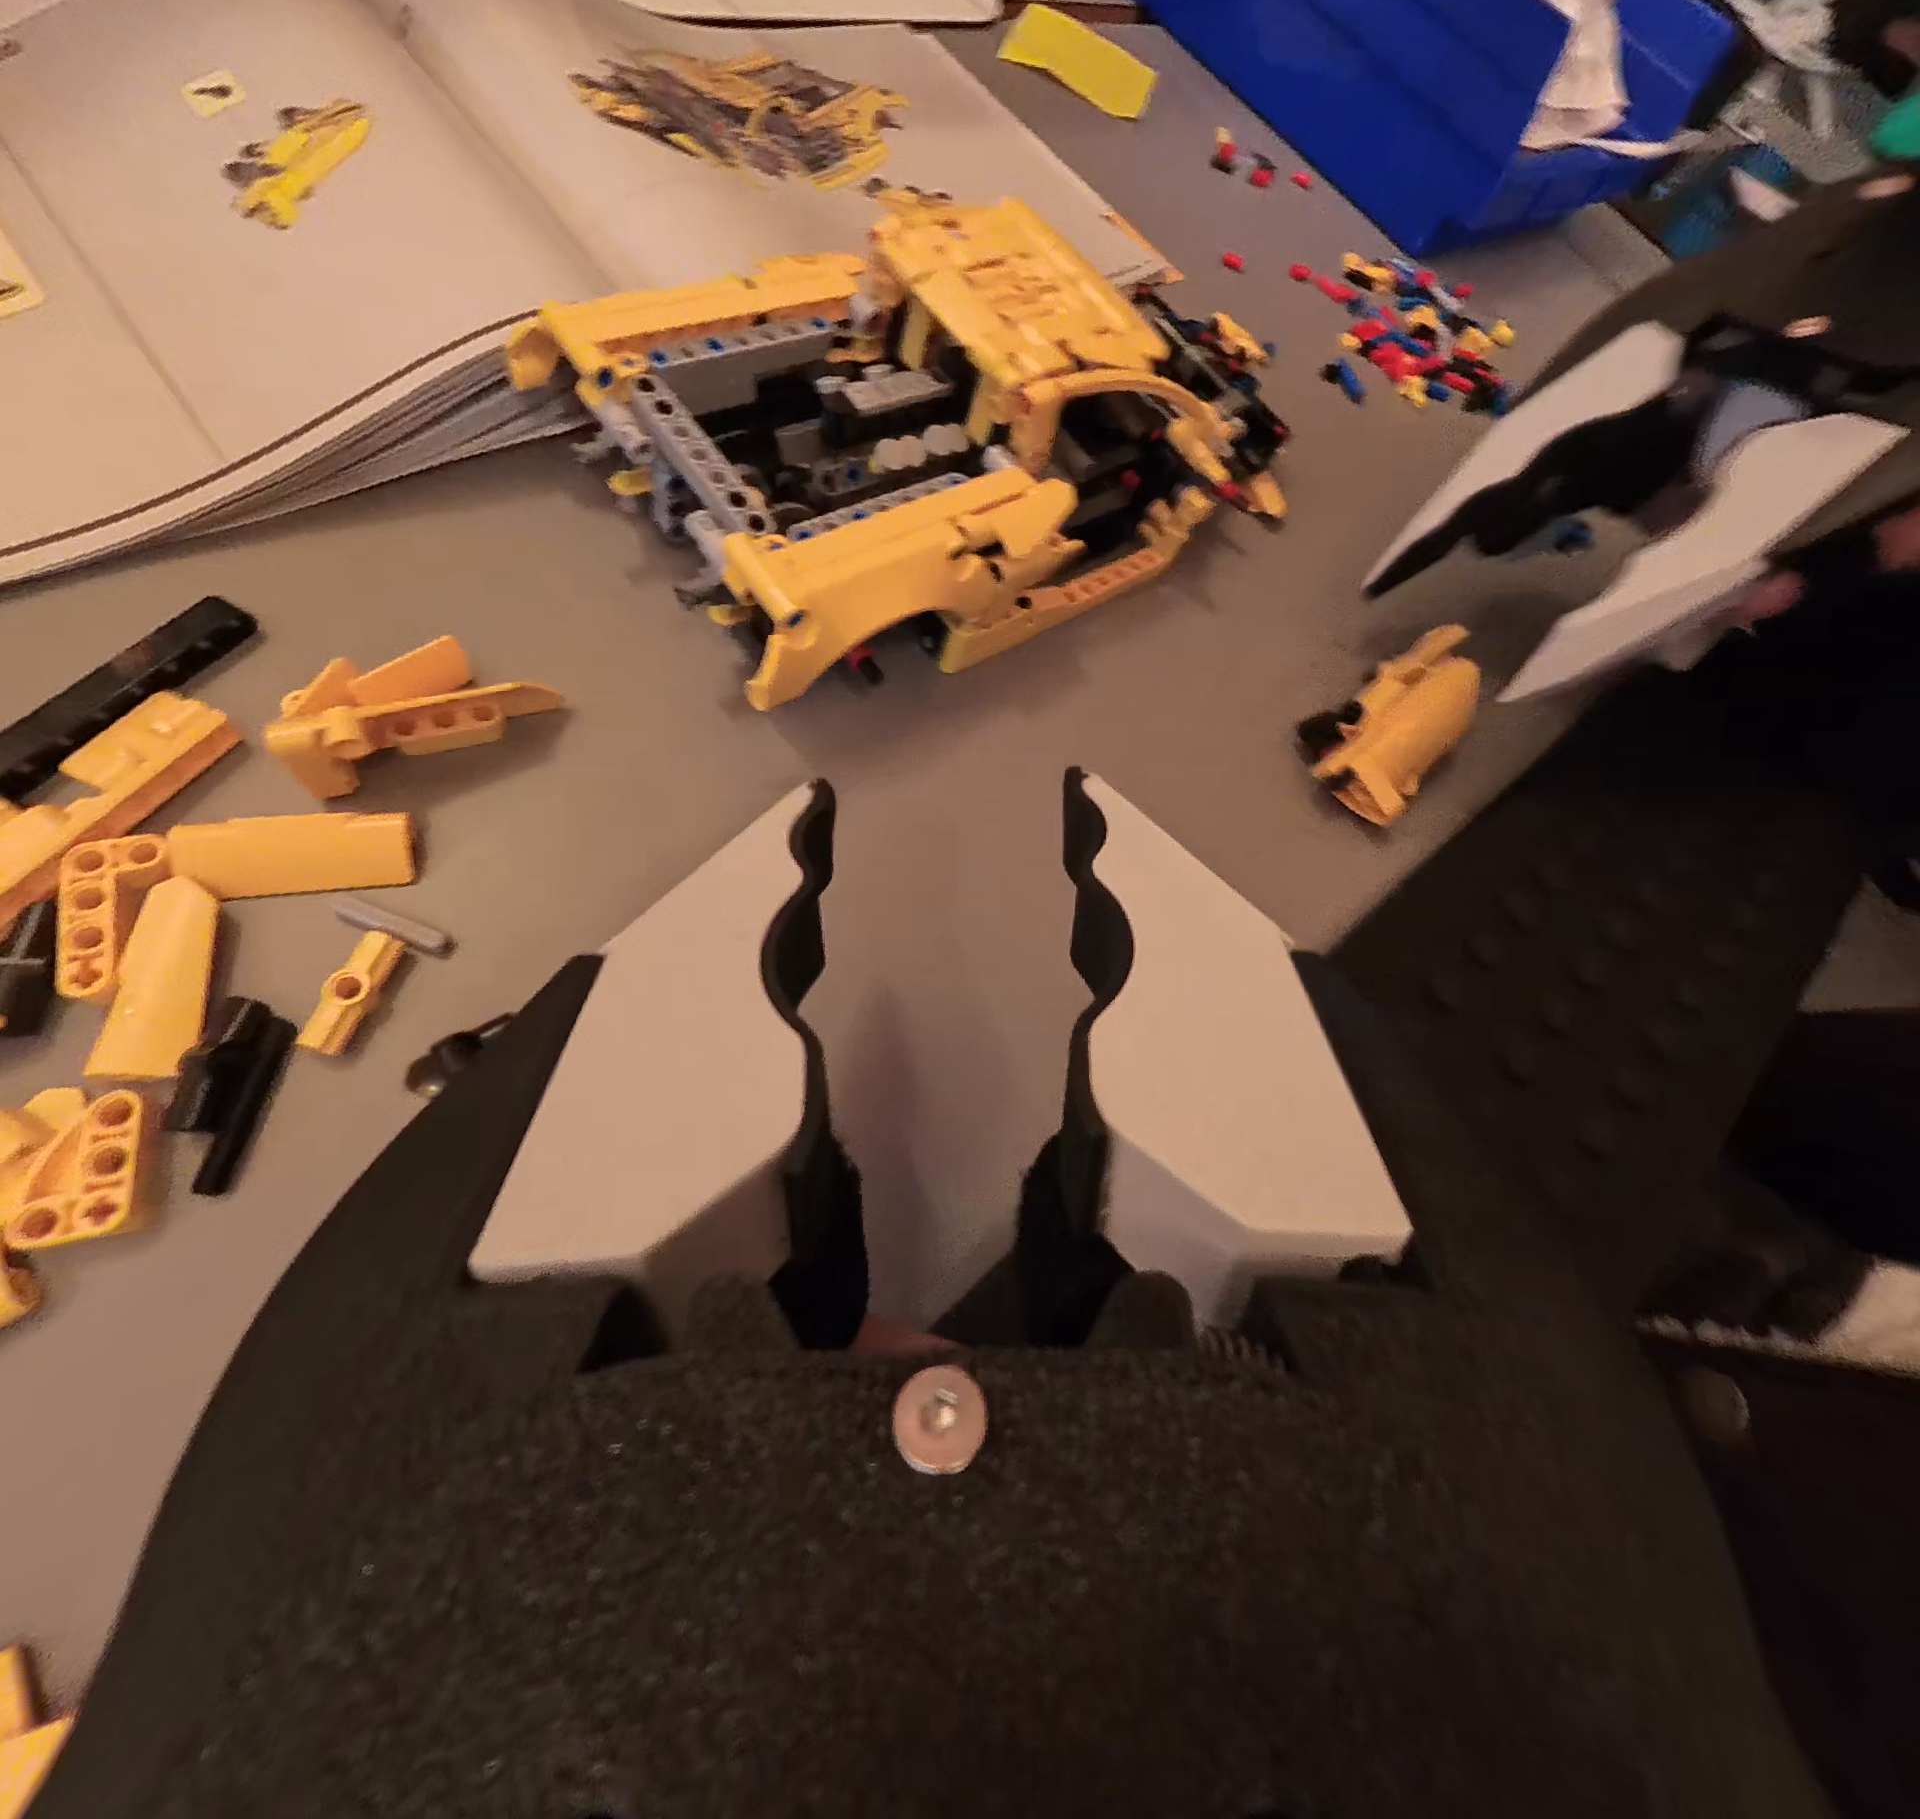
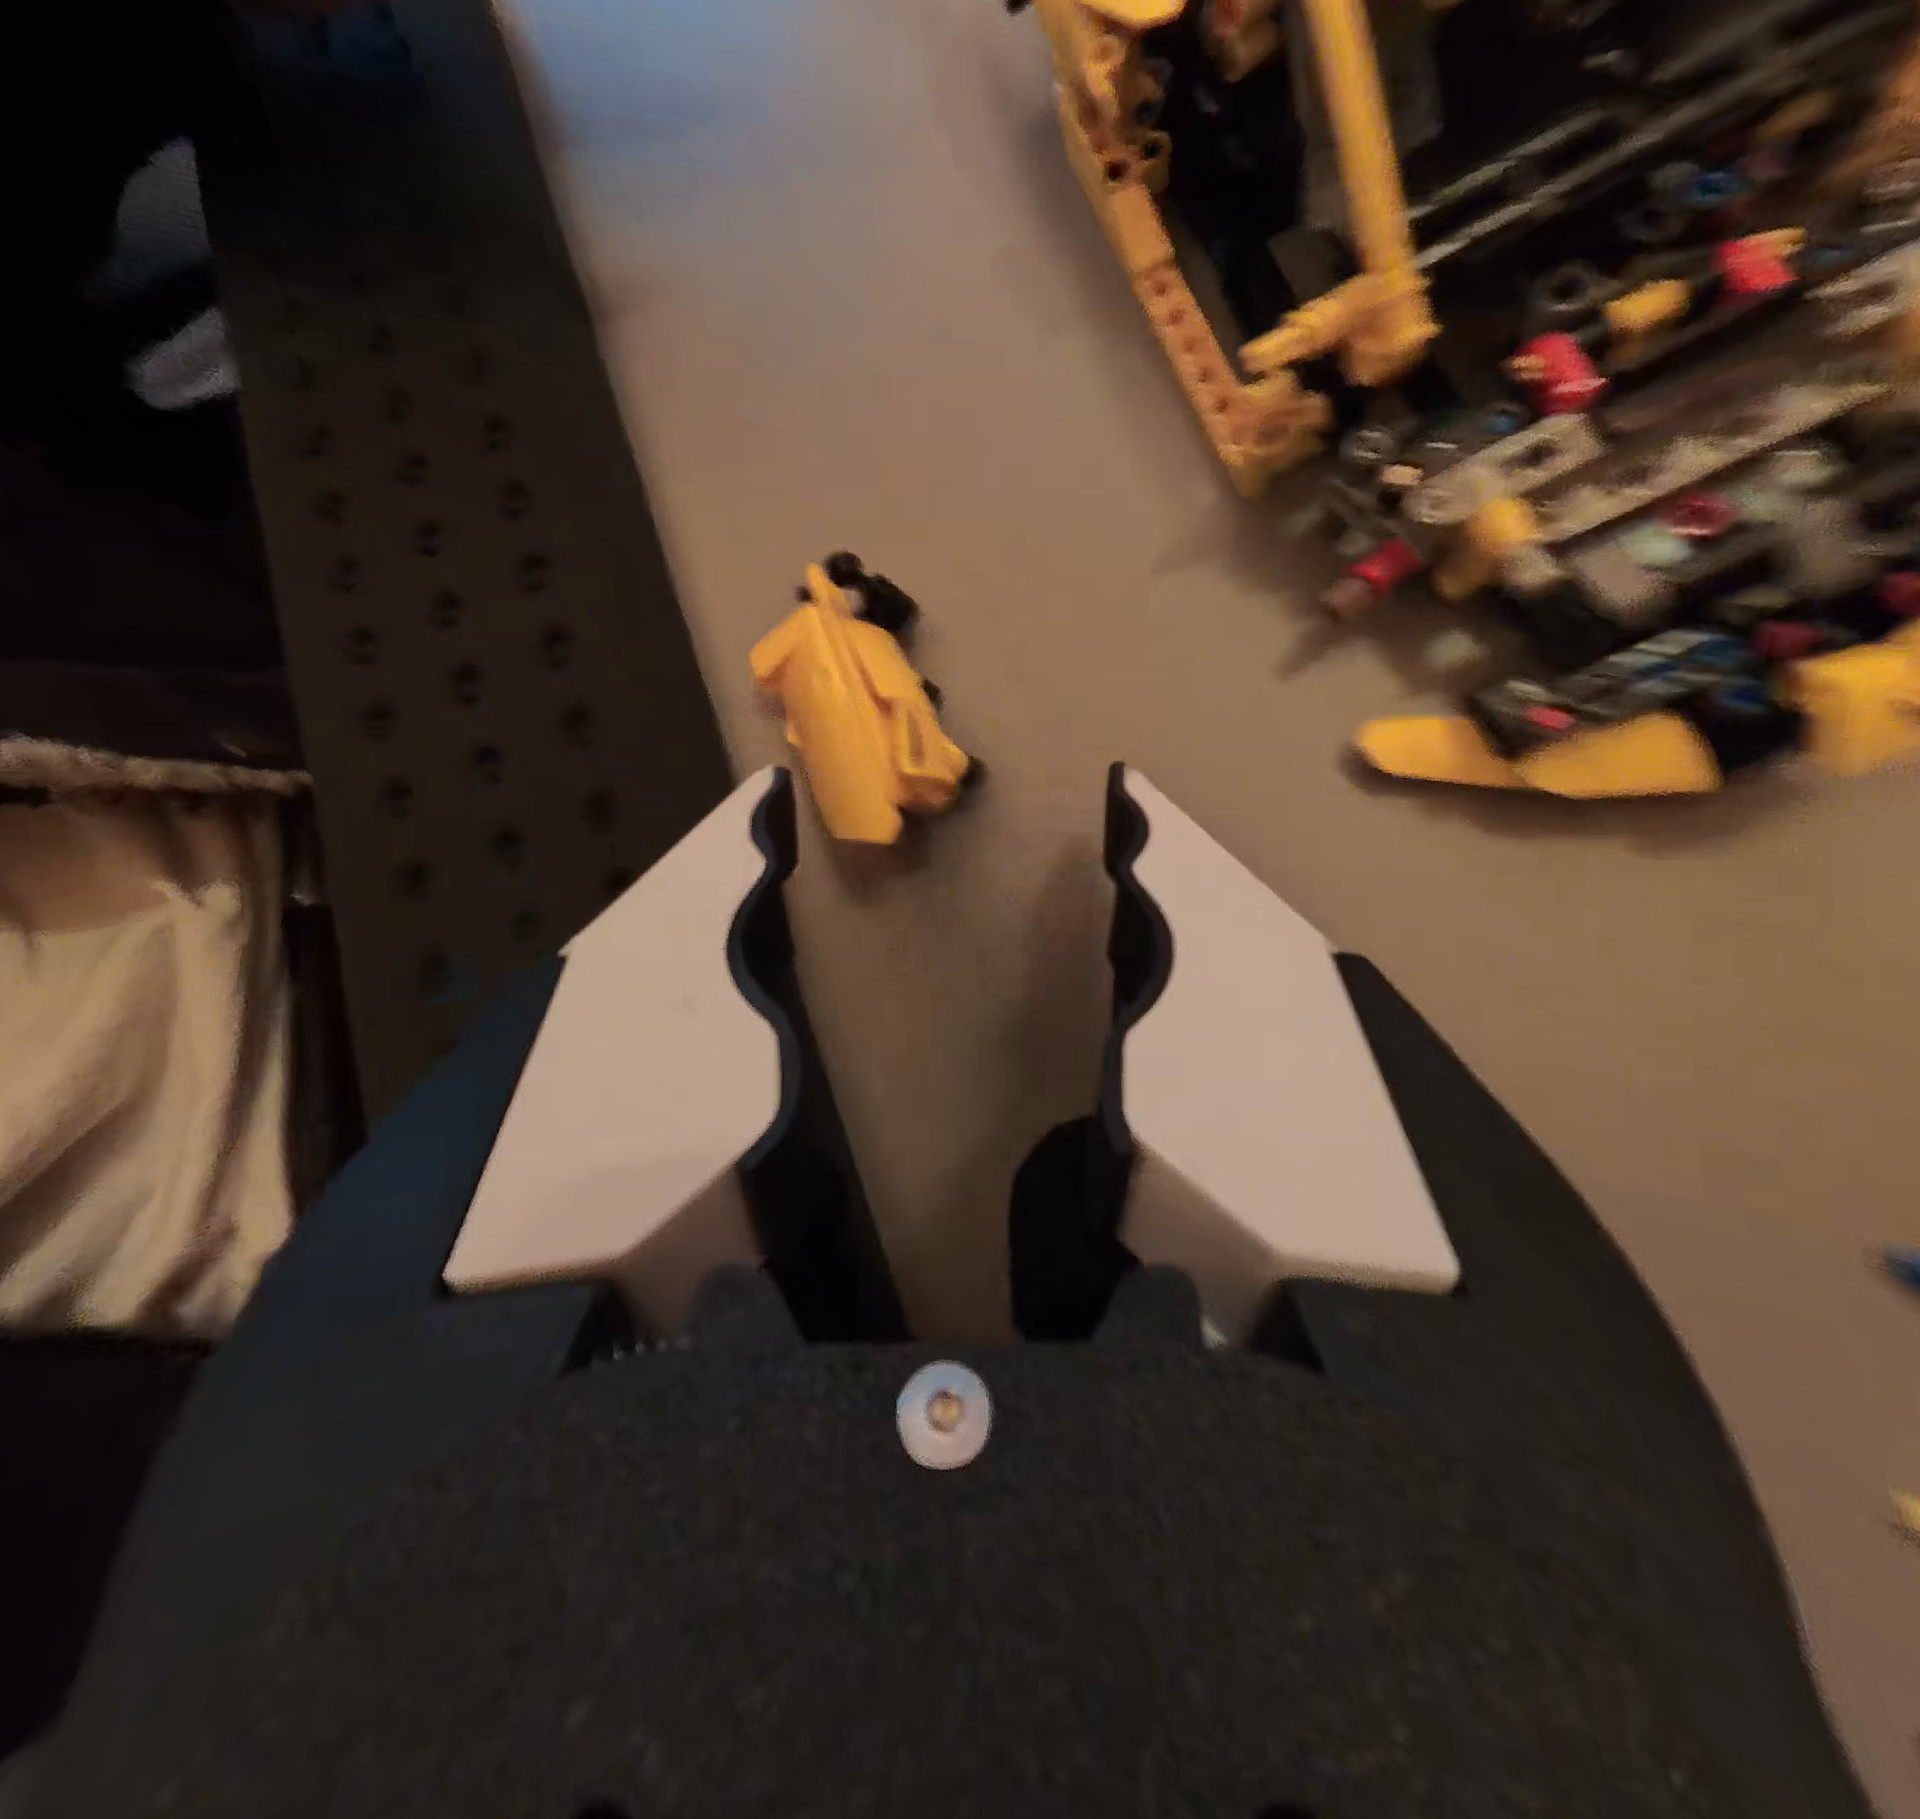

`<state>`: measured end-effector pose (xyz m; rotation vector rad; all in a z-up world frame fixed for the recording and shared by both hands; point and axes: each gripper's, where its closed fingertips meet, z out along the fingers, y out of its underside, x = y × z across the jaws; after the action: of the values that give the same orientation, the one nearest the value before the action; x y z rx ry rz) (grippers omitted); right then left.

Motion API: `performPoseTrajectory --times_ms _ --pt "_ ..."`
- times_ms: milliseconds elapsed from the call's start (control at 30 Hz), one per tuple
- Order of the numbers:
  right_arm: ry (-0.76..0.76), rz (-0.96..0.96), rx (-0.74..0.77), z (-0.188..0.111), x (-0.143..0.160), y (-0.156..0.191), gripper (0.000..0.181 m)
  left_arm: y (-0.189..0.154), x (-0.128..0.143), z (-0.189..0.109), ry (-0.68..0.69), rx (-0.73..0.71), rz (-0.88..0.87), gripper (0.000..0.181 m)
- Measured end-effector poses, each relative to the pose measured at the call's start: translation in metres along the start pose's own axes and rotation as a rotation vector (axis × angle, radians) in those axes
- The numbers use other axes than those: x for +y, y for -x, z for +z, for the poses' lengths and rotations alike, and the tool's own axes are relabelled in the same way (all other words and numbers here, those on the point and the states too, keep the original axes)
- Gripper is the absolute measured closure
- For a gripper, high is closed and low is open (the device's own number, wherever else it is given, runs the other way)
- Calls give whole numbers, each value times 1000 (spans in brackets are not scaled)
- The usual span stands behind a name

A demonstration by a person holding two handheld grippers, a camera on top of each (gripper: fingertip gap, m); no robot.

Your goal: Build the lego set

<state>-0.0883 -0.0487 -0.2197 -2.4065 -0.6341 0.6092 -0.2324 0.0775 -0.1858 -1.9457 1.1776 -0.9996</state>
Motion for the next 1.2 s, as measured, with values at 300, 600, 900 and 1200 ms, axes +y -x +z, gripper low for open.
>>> performPoseTrajectory --times_ms 300,600,900,1200 --pt "36 -110 123 -22 -30 -142 78 26 -24 50 -37 -62 -215 95" --pt "58 -76 96 6 -28 -134 102 35 -26 72 -10 -10 -364 112" --pt "35 121 229 8 -9 -80 102 40 -49 63 53 -48 -194 125" --pt "29 143 272 15 -3 -51 100 46 -27 60 109 -55 -205 122"
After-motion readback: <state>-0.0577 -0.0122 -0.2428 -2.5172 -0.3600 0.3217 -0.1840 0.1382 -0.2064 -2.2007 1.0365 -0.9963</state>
